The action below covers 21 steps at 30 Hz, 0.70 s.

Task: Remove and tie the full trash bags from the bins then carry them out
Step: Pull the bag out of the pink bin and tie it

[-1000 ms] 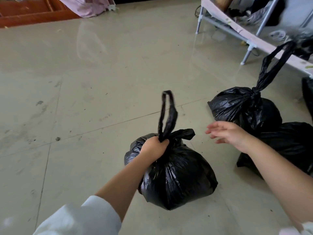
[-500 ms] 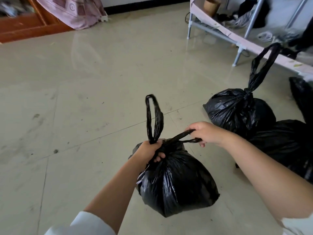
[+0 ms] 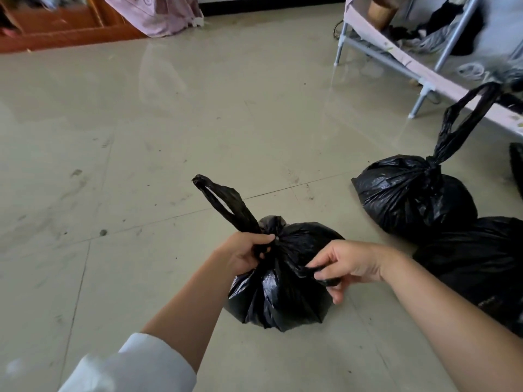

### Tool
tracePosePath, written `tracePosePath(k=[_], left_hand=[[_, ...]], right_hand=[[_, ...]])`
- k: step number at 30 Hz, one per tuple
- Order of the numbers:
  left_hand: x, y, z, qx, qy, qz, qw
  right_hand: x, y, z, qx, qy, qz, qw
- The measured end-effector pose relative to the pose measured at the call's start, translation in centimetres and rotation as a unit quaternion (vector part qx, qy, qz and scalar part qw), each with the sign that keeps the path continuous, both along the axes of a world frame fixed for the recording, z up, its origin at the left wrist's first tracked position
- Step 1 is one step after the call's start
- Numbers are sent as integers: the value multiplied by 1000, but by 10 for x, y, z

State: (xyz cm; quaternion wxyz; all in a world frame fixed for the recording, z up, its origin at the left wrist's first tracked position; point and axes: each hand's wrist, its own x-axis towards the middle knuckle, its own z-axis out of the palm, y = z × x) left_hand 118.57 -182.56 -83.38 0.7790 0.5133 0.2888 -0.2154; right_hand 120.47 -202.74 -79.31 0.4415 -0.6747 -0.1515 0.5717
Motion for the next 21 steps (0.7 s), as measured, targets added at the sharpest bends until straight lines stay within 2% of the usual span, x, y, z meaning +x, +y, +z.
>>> tracePosePath(k=[3,5,8,10,12,16,19,21], left_hand=[[-2,3,-2,22,-34,-18,999],[-3,7,-2,44,-64,-45,996],[-5,10,-1,85,-91,-119,985],[-4,10,1,96,-104,-160,977],[-3,8,4,103,-117,-211,965],[-3,0,9,126,-138,-341,921],[-2,-1,11,133,-149,-367,909],[-4,0,11,131,-158,-361,910]], right_hand=[[2,-4,-3,-8,7,20,1000],[7,-10,-1,-38,-31,25,998],[22,-18,10,-87,-176,-17,980],[30,-21,13,-89,-297,-64,949],[30,-15,11,-110,-369,-18,923],[22,5,-4,-121,-367,99,917],[17,10,-16,-142,-292,118,939],[13,9,-21,-174,-267,97,943]])
